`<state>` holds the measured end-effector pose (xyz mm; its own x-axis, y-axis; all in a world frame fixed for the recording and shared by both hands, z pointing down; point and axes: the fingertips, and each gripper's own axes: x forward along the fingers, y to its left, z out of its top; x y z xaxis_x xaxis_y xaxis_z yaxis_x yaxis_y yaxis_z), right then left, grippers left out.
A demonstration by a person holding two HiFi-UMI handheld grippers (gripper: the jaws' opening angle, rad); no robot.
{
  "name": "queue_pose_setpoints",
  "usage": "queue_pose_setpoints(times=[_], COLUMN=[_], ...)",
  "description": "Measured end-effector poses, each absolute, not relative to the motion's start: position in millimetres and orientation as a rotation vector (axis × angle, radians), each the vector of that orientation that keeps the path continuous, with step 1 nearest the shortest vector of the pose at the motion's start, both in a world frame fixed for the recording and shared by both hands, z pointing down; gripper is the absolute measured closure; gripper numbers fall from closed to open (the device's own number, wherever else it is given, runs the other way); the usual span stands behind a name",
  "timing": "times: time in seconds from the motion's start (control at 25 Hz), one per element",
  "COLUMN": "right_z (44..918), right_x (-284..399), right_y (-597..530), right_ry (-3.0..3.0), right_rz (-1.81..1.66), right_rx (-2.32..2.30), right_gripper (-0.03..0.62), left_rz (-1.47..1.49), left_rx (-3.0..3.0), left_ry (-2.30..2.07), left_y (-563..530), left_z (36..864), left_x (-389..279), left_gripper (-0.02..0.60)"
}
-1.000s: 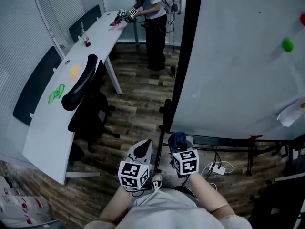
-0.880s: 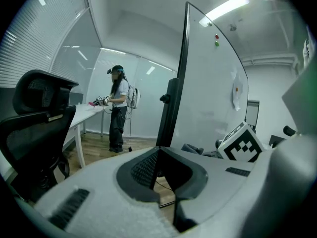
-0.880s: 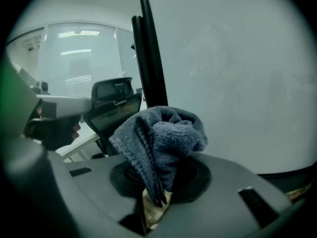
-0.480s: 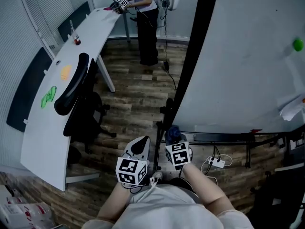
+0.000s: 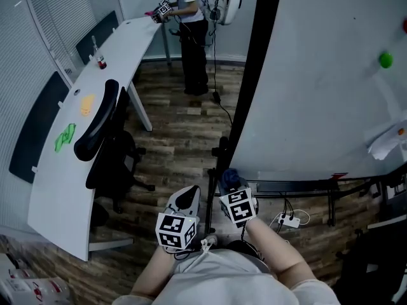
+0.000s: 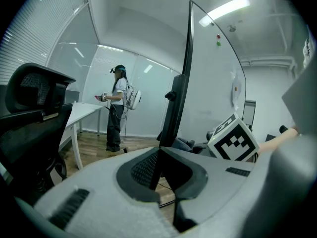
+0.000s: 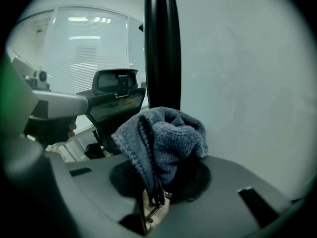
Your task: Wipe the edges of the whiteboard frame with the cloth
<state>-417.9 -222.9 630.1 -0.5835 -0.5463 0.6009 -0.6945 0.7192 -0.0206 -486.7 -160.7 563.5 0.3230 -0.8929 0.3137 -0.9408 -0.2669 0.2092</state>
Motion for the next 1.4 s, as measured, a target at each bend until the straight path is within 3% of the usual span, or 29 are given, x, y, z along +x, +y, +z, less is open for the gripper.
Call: queue_pose_setpoints(times=[1.4], right_z=[340], right_x=[-415], right_y=[-234], right_ry=[-2.638], right_rz=[-0.161], right_rx=[1.097], right_gripper=[0.517], left_rz=[-0.055], left_rx=[2.626], left_ry=[-1.636], left_y=[-207], left_z=[406], left_x=[-454], left_gripper=[0.563])
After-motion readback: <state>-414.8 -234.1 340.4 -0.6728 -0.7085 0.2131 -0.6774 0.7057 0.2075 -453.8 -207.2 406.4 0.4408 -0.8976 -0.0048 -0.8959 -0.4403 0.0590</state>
